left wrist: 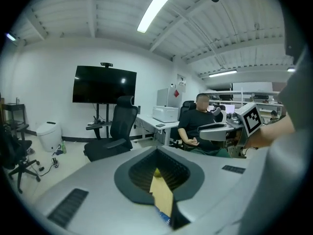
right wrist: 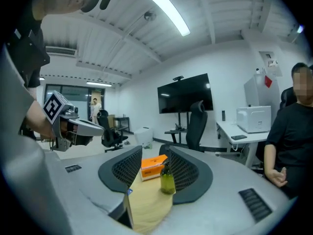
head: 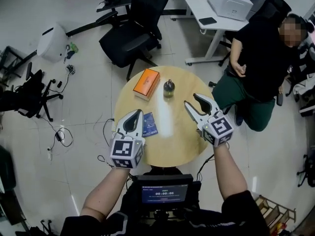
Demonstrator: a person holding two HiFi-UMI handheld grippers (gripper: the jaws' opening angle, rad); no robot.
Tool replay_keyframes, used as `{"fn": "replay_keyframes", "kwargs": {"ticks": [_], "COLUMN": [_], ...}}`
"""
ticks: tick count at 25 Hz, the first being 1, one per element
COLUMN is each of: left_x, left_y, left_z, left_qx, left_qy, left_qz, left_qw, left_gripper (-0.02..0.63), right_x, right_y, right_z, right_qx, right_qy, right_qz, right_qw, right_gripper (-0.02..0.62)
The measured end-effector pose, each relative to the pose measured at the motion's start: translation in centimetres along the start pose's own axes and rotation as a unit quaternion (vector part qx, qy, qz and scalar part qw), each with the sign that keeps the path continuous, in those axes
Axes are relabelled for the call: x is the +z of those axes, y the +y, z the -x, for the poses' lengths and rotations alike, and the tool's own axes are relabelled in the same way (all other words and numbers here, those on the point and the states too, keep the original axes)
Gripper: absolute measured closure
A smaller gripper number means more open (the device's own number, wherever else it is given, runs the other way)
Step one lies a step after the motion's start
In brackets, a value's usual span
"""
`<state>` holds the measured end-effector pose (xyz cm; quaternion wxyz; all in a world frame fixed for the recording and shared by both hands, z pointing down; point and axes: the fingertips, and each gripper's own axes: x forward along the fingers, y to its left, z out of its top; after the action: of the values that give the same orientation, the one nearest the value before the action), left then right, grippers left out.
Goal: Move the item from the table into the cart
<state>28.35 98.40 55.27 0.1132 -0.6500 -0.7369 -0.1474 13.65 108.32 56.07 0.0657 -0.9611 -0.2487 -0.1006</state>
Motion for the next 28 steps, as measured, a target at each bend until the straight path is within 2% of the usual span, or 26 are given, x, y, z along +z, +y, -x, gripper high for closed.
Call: {"fn": "replay_keyframes", "kwargs": {"ticks": [2,8,11,17,19,20,24,28], "left_x": [-2.2,-8.5,-11.0,-14.2,-15.1,-15.5,-17.5,-18.5], "left_y": [0.3,2.6,3.2,3.7,3.9,4.1,4.8,3.7], "left_z": [-3.9,-13.8,-16.7,-19.9,-20.5,-20.9,-22.9,-24.8], "left_qx": [0.006,0.027,0.032,0.035,0.038,0.040,0.052,0.043], "left_qy": [0.009,0.035,0.041,0.034,0.036,0.035,0.028,0.025], "left_qz": [0.006,0.016,0.020,0.022,0.021,0.019,0.020,0.013], "left_qw": [0.9999,0.9989,0.9985,0.9986,0.9984,0.9984,0.9981,0.9987], "left_gripper": [0.595,0.595,0.595,0.595,0.595,0.595,0.595,0.595], "right_x": [-3.5,-10.8,-13.4,-15.9,-16.9,-17.1,-18.2,-18.8], "right_y": [-2.1,-6.4,-7.8,-9.1,-8.8,-8.6,-8.4,-8.3], "right_z": [-3.4,-11.5,-14.6,-18.7,-19.7,-20.2,-21.8,-22.6], "right_qx": [0.025,0.069,0.091,0.131,0.154,0.166,0.188,0.203], "right_qy": [0.019,0.034,0.033,0.003,0.000,-0.003,-0.017,-0.031], "right_qz": [-0.001,0.027,0.025,0.048,0.053,0.058,0.068,0.066], "right_qw": [1.000,0.997,0.995,0.990,0.987,0.984,0.980,0.976], "right_gripper": [0.378,0.376,0.316,0.316,0.255,0.247,0.247,0.247]}}
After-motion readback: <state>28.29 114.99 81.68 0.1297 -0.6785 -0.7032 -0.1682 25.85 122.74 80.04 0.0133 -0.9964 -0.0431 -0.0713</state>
